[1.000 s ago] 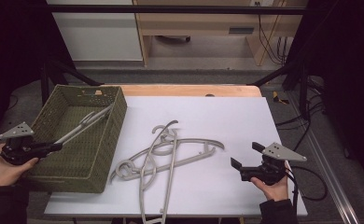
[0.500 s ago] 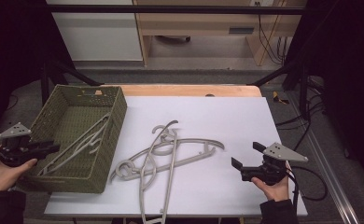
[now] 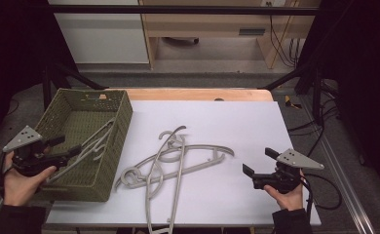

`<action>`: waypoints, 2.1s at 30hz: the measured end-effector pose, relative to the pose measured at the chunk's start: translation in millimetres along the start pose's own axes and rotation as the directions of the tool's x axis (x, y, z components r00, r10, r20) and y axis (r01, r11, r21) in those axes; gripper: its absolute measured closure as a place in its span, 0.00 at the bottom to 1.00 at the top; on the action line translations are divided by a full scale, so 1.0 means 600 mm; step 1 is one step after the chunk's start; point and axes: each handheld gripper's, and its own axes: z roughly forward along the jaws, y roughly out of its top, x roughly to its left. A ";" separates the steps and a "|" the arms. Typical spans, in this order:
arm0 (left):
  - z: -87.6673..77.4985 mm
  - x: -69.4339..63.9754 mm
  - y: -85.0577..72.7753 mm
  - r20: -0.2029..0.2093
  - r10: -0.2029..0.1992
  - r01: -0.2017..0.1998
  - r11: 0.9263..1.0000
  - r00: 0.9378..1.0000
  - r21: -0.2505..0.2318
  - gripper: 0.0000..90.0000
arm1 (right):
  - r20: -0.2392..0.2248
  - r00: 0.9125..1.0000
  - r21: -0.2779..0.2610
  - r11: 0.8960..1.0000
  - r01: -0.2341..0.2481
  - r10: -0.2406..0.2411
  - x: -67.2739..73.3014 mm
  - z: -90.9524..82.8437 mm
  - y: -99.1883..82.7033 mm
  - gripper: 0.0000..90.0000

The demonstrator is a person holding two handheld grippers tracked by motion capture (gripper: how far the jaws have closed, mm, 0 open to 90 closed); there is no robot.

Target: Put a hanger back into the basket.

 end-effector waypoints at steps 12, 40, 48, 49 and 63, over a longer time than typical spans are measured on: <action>0.024 -0.095 0.001 0.050 0.014 -0.012 0.999 0.999 -0.035 0.12 | 0.006 1.000 0.003 1.000 -0.003 0.003 -0.002 0.000 0.000 0.01; 0.080 -0.229 -0.070 0.199 0.066 -0.077 0.996 0.978 0.044 0.12 | 0.012 1.000 0.006 1.000 -0.008 0.008 -0.003 -0.001 -0.003 0.01; 0.102 -0.247 -0.099 0.209 0.061 -0.089 0.988 0.976 0.125 0.13 | 0.009 1.000 0.001 1.000 -0.004 0.004 0.000 -0.004 0.000 0.01; 0.105 -0.249 -0.102 0.211 0.060 -0.090 0.986 0.976 0.137 0.13 | 0.009 1.000 0.001 1.000 -0.004 0.004 0.000 -0.004 0.000 0.01; 0.150 -0.270 -0.147 0.225 0.030 -0.100 0.946 0.974 0.307 0.26 | 0.003 1.000 0.004 1.000 -0.001 0.001 0.003 -0.003 0.000 0.01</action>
